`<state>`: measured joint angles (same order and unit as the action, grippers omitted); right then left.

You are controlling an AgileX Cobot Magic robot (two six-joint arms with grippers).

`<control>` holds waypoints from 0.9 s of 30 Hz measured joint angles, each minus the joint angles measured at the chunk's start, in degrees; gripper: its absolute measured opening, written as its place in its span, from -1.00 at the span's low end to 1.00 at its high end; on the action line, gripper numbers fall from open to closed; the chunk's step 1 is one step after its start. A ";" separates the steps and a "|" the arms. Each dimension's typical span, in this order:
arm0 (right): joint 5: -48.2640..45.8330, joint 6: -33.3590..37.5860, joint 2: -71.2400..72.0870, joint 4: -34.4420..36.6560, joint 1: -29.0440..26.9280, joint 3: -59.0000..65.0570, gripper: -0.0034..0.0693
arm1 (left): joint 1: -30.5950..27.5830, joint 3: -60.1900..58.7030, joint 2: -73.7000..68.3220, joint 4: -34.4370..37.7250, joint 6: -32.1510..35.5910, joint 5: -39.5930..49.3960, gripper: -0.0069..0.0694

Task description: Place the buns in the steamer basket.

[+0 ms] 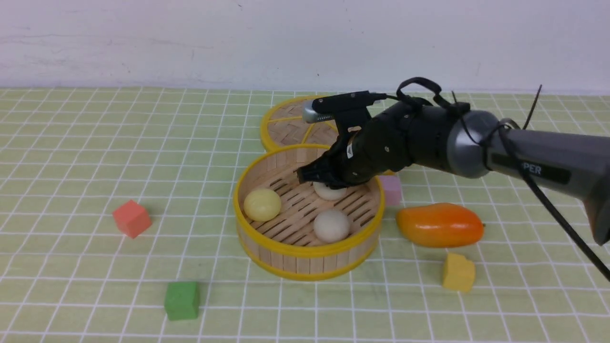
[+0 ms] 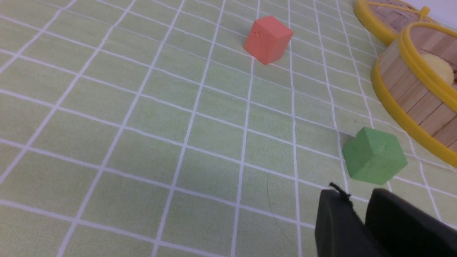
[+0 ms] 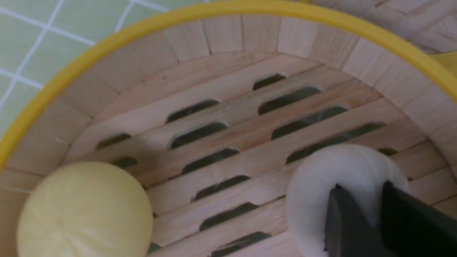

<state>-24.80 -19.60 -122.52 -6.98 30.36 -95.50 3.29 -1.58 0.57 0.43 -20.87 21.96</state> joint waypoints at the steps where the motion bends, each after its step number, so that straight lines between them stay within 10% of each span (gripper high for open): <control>1: 0.00 -0.57 0.00 -0.05 0.00 -0.05 -0.31 | 0.00 0.00 0.00 0.00 0.00 0.00 -0.49; 6: -3.64 -2.47 2.85 -0.72 0.00 -0.05 0.18 | 0.00 0.00 0.00 0.00 0.00 0.00 -0.49; 15: -21.82 -2.75 19.20 -4.61 0.00 -0.05 0.39 | 0.00 0.00 0.00 0.00 0.00 0.00 -0.49; 21: -39.35 -2.75 35.23 -9.41 0.00 -0.05 0.01 | 0.00 0.00 0.00 0.00 0.00 0.00 -0.49; 27: -46.36 -2.75 51.00 -7.17 0.00 5.09 -0.82 | 0.00 0.00 0.00 0.00 0.00 0.00 -0.49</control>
<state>-71.16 -22.34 -71.53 -14.16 30.36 -90.41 3.29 -1.58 0.57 0.43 -20.87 21.96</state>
